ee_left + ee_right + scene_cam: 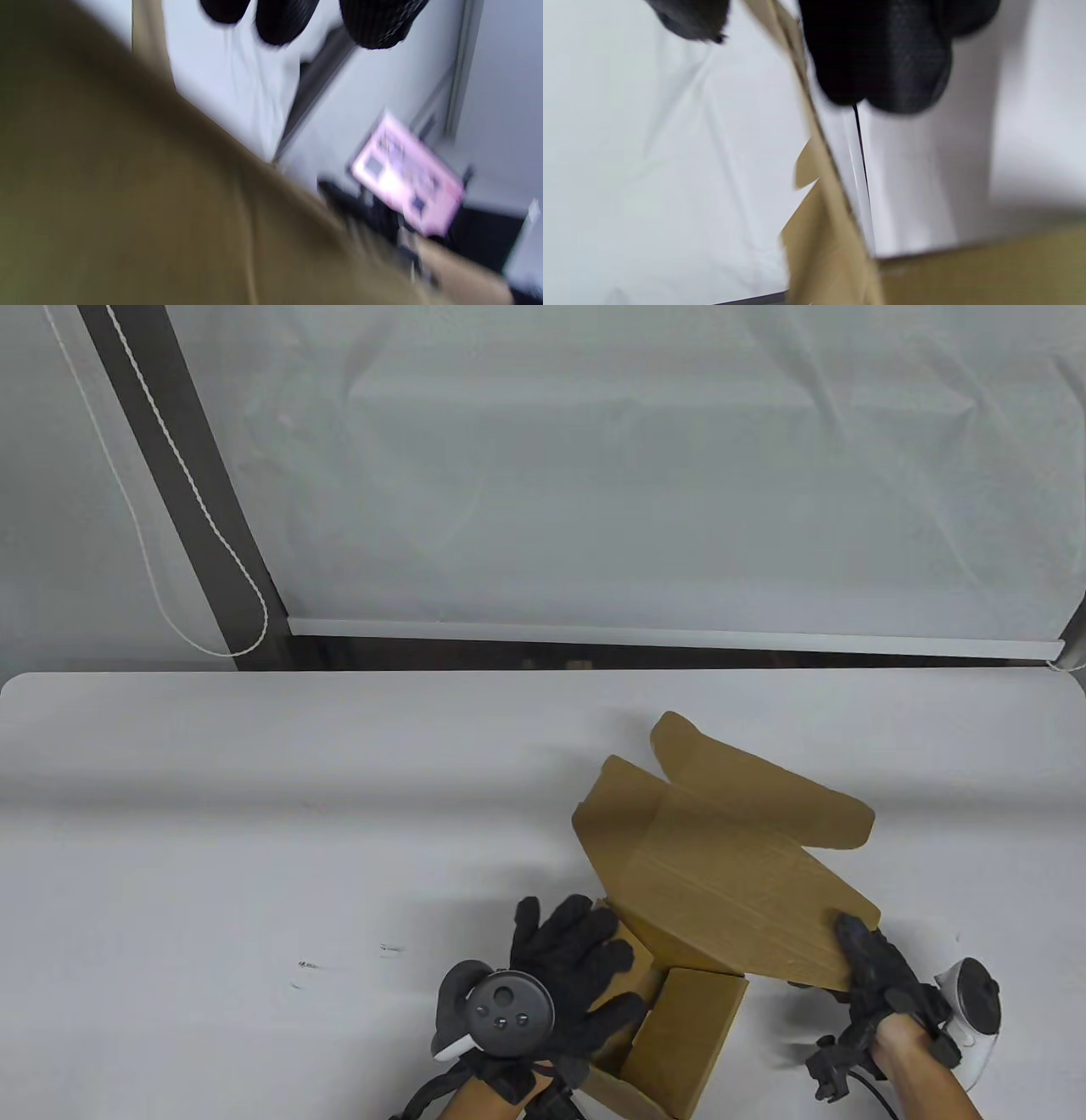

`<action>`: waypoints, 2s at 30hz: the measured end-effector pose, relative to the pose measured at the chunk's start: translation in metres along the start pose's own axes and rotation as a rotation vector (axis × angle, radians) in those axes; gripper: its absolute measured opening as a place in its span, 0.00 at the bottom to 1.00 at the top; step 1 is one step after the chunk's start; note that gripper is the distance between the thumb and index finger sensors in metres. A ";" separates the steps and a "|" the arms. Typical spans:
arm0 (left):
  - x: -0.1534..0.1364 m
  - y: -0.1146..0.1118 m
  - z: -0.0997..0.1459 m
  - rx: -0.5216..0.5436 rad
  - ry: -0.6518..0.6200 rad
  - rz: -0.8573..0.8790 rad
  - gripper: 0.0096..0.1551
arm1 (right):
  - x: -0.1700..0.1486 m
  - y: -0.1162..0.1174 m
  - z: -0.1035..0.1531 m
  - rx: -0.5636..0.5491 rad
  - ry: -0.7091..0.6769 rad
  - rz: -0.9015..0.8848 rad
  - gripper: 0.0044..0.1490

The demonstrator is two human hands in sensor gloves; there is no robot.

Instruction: Fully disassemble mailer box

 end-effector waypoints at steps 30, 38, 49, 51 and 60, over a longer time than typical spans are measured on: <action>-0.009 -0.036 -0.003 -0.327 0.113 0.180 0.60 | 0.004 0.076 0.017 0.259 -0.174 1.154 0.37; -0.016 -0.029 -0.002 -0.335 0.156 0.136 0.64 | 0.005 0.069 0.015 0.232 -0.160 1.134 0.37; -0.060 -0.006 0.024 0.182 0.322 0.462 0.52 | 0.015 0.059 0.013 0.165 -0.163 1.187 0.39; -0.064 0.003 0.029 0.254 0.381 0.432 0.51 | 0.017 0.057 0.012 0.157 -0.168 1.192 0.39; -0.079 -0.036 0.033 -0.589 0.762 0.072 0.45 | 0.013 0.057 0.012 0.212 -0.172 1.097 0.40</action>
Point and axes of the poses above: the tracker on the back of each hand, its own x axis roughly to the thumb side, its own z axis roughly from the fingertips to the wrist, y = z × x, the point moved 1 cm from there along -z, roughly from the wrist to the fingertips, and after that the axes turned 14 degrees about -z, right-handed, at the moved point
